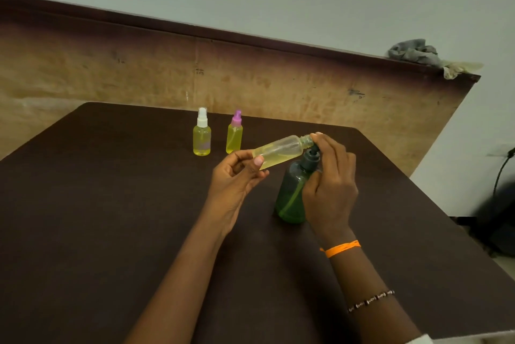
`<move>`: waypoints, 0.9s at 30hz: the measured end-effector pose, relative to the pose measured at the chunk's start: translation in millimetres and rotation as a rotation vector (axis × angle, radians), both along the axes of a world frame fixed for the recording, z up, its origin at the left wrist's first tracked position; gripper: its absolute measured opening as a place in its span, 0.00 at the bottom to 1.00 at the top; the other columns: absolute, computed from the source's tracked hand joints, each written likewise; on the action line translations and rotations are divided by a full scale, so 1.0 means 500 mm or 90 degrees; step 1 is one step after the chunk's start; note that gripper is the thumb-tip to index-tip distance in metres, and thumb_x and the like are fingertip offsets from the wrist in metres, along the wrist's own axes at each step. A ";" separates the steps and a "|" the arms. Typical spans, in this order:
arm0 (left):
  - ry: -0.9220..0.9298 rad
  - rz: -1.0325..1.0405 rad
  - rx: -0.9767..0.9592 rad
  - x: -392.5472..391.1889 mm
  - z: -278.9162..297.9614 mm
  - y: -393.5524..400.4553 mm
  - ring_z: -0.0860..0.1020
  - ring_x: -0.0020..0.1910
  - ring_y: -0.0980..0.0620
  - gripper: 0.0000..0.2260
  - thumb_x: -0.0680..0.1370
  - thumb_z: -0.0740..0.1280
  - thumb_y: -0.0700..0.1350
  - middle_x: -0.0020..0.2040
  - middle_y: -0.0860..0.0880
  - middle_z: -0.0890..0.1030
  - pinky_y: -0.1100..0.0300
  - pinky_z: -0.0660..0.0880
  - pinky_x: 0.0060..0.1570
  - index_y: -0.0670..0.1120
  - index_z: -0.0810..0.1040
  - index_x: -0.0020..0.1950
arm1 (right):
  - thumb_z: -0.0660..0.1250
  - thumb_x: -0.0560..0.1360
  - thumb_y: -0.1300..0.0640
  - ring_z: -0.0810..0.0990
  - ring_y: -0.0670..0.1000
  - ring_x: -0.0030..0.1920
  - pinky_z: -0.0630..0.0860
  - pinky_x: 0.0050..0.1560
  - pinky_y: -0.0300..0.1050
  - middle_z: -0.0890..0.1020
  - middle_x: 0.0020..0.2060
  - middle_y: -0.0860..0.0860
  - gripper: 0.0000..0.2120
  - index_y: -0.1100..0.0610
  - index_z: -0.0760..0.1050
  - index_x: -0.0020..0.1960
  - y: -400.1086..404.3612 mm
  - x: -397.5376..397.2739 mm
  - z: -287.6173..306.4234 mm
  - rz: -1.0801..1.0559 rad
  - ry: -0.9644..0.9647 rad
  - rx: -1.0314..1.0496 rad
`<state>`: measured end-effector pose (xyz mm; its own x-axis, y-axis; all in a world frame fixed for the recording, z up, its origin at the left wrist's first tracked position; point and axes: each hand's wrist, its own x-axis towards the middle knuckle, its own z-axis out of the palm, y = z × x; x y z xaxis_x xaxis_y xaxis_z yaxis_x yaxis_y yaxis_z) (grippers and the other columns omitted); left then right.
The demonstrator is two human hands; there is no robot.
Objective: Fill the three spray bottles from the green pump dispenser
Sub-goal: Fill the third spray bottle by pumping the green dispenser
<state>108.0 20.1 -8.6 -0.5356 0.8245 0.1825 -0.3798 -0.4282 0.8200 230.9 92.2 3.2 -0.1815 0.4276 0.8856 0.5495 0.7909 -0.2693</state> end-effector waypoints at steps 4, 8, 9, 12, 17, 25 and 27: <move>0.004 0.000 -0.006 0.003 0.000 -0.007 0.80 0.33 0.58 0.12 0.66 0.69 0.45 0.36 0.52 0.82 0.54 0.78 0.54 0.42 0.76 0.47 | 0.53 0.67 0.67 0.70 0.50 0.47 0.72 0.37 0.41 0.80 0.51 0.53 0.23 0.61 0.77 0.57 0.004 0.004 0.016 -0.015 -0.014 0.014; 0.008 -0.003 -0.010 0.005 -0.001 -0.009 0.80 0.33 0.58 0.12 0.66 0.69 0.45 0.34 0.53 0.82 0.54 0.78 0.55 0.43 0.76 0.48 | 0.54 0.69 0.63 0.68 0.50 0.46 0.69 0.34 0.41 0.81 0.41 0.50 0.17 0.59 0.80 0.48 0.009 0.015 0.064 -0.032 -0.064 0.045; 0.010 -0.002 -0.010 0.004 -0.002 -0.008 0.80 0.33 0.58 0.13 0.66 0.69 0.45 0.34 0.53 0.82 0.54 0.78 0.55 0.43 0.76 0.48 | 0.54 0.69 0.62 0.67 0.50 0.46 0.67 0.34 0.41 0.81 0.39 0.49 0.16 0.58 0.81 0.46 0.011 0.015 0.074 -0.032 -0.062 0.049; 0.011 -0.005 -0.012 0.004 -0.002 -0.005 0.80 0.33 0.58 0.12 0.66 0.69 0.45 0.35 0.53 0.82 0.54 0.78 0.54 0.43 0.76 0.47 | 0.53 0.69 0.62 0.67 0.49 0.47 0.70 0.35 0.42 0.81 0.41 0.50 0.17 0.59 0.80 0.47 0.011 0.008 0.064 -0.009 -0.022 0.028; 0.009 -0.001 -0.015 0.000 -0.004 -0.001 0.80 0.33 0.58 0.13 0.66 0.69 0.45 0.34 0.53 0.82 0.54 0.78 0.54 0.42 0.76 0.48 | 0.53 0.69 0.67 0.70 0.50 0.45 0.71 0.35 0.41 0.81 0.49 0.54 0.20 0.62 0.79 0.54 0.012 -0.007 0.007 -0.020 0.022 0.026; 0.011 -0.002 -0.013 0.007 -0.004 -0.005 0.80 0.32 0.58 0.14 0.66 0.69 0.45 0.35 0.53 0.82 0.54 0.78 0.53 0.42 0.76 0.48 | 0.53 0.69 0.62 0.68 0.50 0.44 0.70 0.31 0.43 0.80 0.40 0.50 0.17 0.59 0.80 0.46 0.014 0.003 0.065 -0.042 -0.048 0.038; 0.011 0.001 -0.012 0.005 -0.006 -0.004 0.80 0.32 0.58 0.14 0.66 0.69 0.45 0.35 0.53 0.82 0.55 0.78 0.53 0.42 0.76 0.49 | 0.53 0.70 0.62 0.67 0.50 0.45 0.70 0.32 0.43 0.80 0.42 0.51 0.17 0.59 0.80 0.48 0.008 -0.004 0.057 -0.043 -0.029 0.030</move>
<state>110.3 18.1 -11.6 -0.5334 0.8272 0.1765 -0.3649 -0.4133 0.8343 228.7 96.3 31.7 -0.1946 0.3989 0.8961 0.6124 0.7631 -0.2067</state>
